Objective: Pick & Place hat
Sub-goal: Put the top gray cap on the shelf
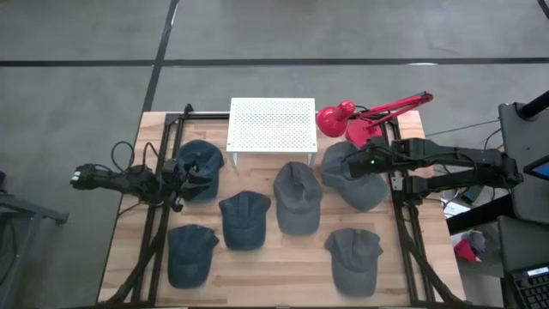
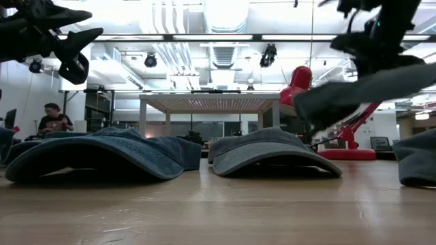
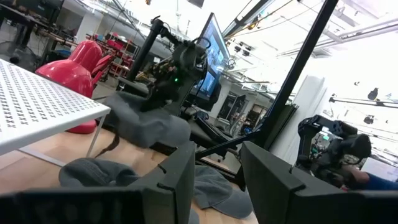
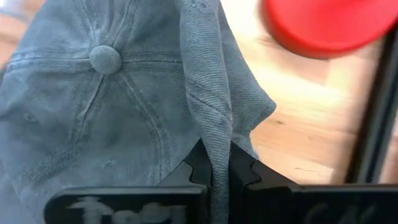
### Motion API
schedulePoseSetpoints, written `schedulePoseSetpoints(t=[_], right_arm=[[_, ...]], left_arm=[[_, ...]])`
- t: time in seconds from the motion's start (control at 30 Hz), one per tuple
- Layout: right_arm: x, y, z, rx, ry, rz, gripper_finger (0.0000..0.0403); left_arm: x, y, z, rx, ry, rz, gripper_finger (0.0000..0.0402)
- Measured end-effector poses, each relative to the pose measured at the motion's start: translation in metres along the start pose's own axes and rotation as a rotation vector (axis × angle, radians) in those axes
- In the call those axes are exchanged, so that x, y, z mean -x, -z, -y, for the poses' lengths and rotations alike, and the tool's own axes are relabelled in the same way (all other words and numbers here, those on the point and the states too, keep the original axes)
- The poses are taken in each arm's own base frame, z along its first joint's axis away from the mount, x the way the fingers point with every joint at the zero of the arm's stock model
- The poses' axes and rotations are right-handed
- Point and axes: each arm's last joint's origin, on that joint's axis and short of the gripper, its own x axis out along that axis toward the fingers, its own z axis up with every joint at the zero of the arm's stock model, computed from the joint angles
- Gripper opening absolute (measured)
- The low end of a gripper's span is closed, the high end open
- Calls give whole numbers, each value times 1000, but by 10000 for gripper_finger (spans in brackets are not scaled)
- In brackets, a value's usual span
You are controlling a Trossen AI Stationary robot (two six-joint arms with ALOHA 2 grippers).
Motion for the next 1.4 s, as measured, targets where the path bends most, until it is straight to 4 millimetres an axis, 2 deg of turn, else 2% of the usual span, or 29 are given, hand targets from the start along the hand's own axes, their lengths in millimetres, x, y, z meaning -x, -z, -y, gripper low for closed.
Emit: schedulePoseSetpoints(t=[0.33,0.5,0.67,0.87,1.1,1.4], right_arm=[[44,-18,-17,74,-244,-72,8],[63,-25,-25,99,-310,-40,8],[73,-35,-46,147,-371,61,8],[67,-48,-81,238,-421,184,8],[49,-65,-122,310,-347,350,8],[27,-86,-175,331,-253,543,8]], left_arm=[[0,-1,0,4,4,8,136],[0,-2,1,6,8,20,136],[-1,-1,0,7,-10,16,136],[-4,-1,0,27,-40,26,136],[-11,-7,3,31,-62,88,136],[-29,-36,15,-62,-201,118,135]])
